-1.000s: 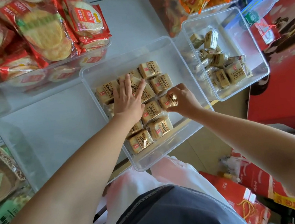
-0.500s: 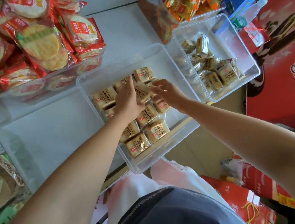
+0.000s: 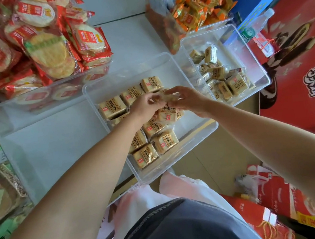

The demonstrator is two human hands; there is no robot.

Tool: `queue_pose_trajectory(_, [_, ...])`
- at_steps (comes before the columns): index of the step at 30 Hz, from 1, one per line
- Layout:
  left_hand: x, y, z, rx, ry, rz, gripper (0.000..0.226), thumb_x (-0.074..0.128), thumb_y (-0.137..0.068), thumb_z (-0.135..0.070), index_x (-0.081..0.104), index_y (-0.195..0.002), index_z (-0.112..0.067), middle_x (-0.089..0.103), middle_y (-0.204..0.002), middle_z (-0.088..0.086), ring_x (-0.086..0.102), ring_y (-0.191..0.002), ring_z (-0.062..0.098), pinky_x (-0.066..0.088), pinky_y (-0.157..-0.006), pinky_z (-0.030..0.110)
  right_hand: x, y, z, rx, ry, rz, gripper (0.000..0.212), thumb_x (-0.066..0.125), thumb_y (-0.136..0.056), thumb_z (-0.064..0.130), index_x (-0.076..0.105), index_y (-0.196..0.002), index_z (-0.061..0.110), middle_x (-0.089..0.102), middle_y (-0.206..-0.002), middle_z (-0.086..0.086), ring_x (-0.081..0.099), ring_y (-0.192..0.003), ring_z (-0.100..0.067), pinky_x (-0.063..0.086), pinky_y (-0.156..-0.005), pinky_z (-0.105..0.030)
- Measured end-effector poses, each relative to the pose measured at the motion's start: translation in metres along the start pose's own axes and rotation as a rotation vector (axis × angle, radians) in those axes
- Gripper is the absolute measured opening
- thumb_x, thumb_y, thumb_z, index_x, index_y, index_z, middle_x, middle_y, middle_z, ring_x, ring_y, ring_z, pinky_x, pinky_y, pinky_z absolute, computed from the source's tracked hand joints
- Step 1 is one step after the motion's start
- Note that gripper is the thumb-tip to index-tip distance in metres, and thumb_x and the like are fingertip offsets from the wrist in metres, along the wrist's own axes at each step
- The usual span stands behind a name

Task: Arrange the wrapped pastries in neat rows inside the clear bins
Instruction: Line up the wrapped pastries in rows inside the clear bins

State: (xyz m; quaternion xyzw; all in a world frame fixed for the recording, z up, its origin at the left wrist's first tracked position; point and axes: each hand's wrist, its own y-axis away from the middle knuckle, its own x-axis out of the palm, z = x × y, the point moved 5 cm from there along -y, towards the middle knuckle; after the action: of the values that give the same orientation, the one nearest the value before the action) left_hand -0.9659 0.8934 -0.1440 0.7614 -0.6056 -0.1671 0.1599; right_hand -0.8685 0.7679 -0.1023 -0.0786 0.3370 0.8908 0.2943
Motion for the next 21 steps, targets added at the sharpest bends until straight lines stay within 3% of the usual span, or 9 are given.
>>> queue_pose_trajectory(4, [0.007,-0.001,0.002,-0.022,0.027,0.044,0.027,0.071,-0.085,-0.034,0.066,-0.11,-0.024,0.069,-0.108,0.007,0.067,-0.101,0.025,0.057,-0.086,0.044,-0.005,0.004,-0.002,0.033,0.147,0.018,0.037,0.066,-0.085,0.012,0.057,-0.121,0.013,0.061,-0.118,-0.009,0.063,-0.097,-0.02,0.056,-0.077,-0.028])
queue_pose_trajectory(7, [0.012,-0.003,0.005,-0.067,0.047,0.062,0.025,0.071,-0.086,-0.027,0.066,-0.11,-0.02,0.068,-0.111,0.009,0.066,-0.103,0.026,0.055,-0.09,0.045,-0.008,0.008,-0.004,0.044,0.279,0.003,0.036,0.068,-0.084,0.013,0.058,-0.119,0.016,0.061,-0.117,-0.009,0.065,-0.097,-0.029,0.056,-0.084,-0.042])
queue_pose_trajectory(10, [0.017,0.0,0.001,-0.091,0.016,0.103,0.029,0.066,-0.09,-0.027,0.062,-0.117,-0.018,0.065,-0.116,0.008,0.062,-0.108,0.024,0.054,-0.087,0.036,-0.01,0.012,-0.005,0.067,0.288,0.007,0.036,0.067,-0.085,0.015,0.057,-0.12,0.014,0.064,-0.106,-0.01,0.067,-0.082,-0.022,0.058,-0.076,-0.033])
queue_pose_trajectory(12, [0.018,0.004,0.001,-0.087,-0.094,0.132,0.047,0.071,-0.085,-0.037,0.056,-0.124,-0.015,0.062,-0.117,0.003,0.059,-0.109,0.02,0.05,-0.088,0.034,-0.012,0.016,-0.009,0.108,0.237,0.006,0.035,0.064,-0.087,0.011,0.056,-0.121,0.01,0.065,-0.097,-0.01,0.066,-0.075,-0.017,0.057,-0.07,-0.023])
queue_pose_trajectory(15, [0.023,0.01,-0.001,0.006,-0.334,0.142,0.069,0.081,-0.072,-0.044,0.049,-0.127,-0.016,0.061,-0.113,-0.002,0.058,-0.105,0.017,0.047,-0.09,0.036,-0.023,0.019,-0.015,0.183,0.145,-0.107,0.026,0.063,-0.087,0.006,0.057,-0.112,0.005,0.065,-0.104,-0.022,0.067,-0.073,-0.02,0.058,-0.067,-0.023])
queue_pose_trajectory(18, [0.028,0.012,-0.003,0.069,-0.378,0.121,0.055,0.082,-0.073,-0.037,0.058,-0.116,-0.014,0.066,-0.104,-0.002,0.062,-0.098,0.018,0.049,-0.086,0.033,-0.028,0.023,-0.022,0.263,0.186,-0.081,0.023,0.063,-0.087,0.009,0.055,-0.108,0.002,0.063,-0.109,-0.021,0.068,-0.08,-0.023,0.058,-0.074,-0.029])
queue_pose_trajectory(21, [0.033,0.008,0.003,0.02,-0.385,0.157,0.049,0.082,-0.073,-0.037,0.06,-0.112,-0.015,0.066,-0.106,-0.002,0.06,-0.1,0.017,0.049,-0.088,0.033,-0.025,0.028,-0.021,0.177,0.442,-0.019,0.04,0.065,-0.087,0.022,0.052,-0.123,0.01,0.058,-0.12,-0.009,0.06,-0.102,-0.02,0.051,-0.089,-0.031])
